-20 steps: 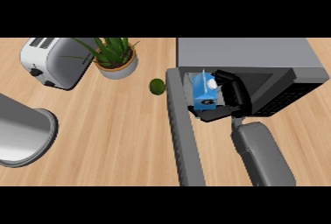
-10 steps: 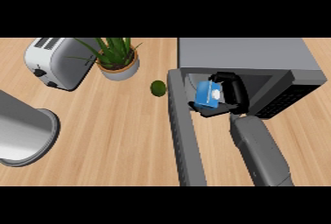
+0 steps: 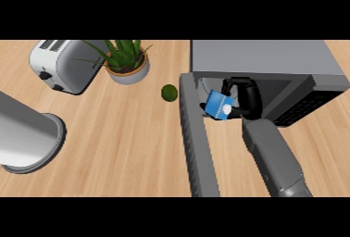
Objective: Pick up the milk, place it into the microwave and close the microwave
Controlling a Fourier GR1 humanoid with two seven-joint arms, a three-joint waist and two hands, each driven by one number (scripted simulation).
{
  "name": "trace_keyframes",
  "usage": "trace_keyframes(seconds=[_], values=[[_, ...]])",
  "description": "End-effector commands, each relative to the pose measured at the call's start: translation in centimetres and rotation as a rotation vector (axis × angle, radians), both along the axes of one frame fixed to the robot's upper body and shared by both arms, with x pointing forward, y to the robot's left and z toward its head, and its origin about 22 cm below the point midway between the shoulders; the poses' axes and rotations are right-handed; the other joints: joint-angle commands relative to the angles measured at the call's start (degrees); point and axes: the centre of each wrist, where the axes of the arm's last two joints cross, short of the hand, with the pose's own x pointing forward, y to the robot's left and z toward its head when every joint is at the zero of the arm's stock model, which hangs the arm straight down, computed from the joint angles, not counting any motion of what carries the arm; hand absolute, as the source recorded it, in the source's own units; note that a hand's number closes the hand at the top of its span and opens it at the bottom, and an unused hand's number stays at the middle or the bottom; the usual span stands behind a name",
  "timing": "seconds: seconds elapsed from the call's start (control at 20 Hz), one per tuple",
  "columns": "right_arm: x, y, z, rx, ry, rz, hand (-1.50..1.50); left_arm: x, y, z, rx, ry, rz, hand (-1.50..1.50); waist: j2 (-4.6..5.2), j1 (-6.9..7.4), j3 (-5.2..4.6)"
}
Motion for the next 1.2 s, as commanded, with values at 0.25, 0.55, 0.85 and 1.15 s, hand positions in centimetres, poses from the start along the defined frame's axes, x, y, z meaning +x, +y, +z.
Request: trace_keyframes(seconds=[0.25,0.55,0.85,1.15], values=[[2.8,-0.5,1.6,-0.279,0.028,-0.143,1.50,0.7,0.7,-0.4,0.008,-0.005,-0.010,-1.50,2.93,2.73,-0.26],[3.0,0.2,1.7,-0.358,-0.085,-0.234,1.50,1.2,0.7,-0.5,-0.005,0.012,-0.027,-1.50,3.28,4.15,-0.31],[2.4,-0.8,0.4,-0.354,-0.056,-0.349,1.50,1.9,0.9,-0.3,0.011,-0.007,-0.060,-1.50,3.56,4.78,-0.22],[1.9,-2.4,-0.2,-0.335,-0.040,-0.415,1.50,2.8,0.6,-0.1,0.021,-0.016,-0.074,-1.50,4.23,5.24,-0.10]])
